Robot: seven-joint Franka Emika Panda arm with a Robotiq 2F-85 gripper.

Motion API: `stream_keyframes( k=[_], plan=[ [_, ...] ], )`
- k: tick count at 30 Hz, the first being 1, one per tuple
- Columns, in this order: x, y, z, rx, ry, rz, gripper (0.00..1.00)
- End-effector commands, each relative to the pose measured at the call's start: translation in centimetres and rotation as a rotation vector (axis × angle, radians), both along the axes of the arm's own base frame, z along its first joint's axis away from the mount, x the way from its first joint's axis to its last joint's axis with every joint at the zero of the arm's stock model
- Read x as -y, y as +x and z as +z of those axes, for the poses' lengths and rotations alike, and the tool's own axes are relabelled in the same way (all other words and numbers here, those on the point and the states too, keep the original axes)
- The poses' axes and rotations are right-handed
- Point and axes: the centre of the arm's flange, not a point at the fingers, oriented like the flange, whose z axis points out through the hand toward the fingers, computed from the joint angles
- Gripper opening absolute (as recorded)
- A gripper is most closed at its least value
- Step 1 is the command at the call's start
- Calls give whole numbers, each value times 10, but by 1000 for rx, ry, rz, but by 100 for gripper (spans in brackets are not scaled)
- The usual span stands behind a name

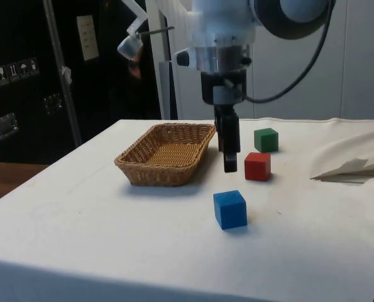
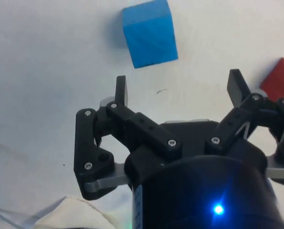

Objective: Pick up the blue cube and place it into the basket.

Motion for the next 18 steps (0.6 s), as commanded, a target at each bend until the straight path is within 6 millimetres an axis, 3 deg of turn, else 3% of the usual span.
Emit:
stream_keyframes(
  k=[1, 18],
  plan=[
    [-2, -1, -2, 13, 3, 8, 100],
    [-13, -10, -34, 55, 45, 75, 100]
  ],
)
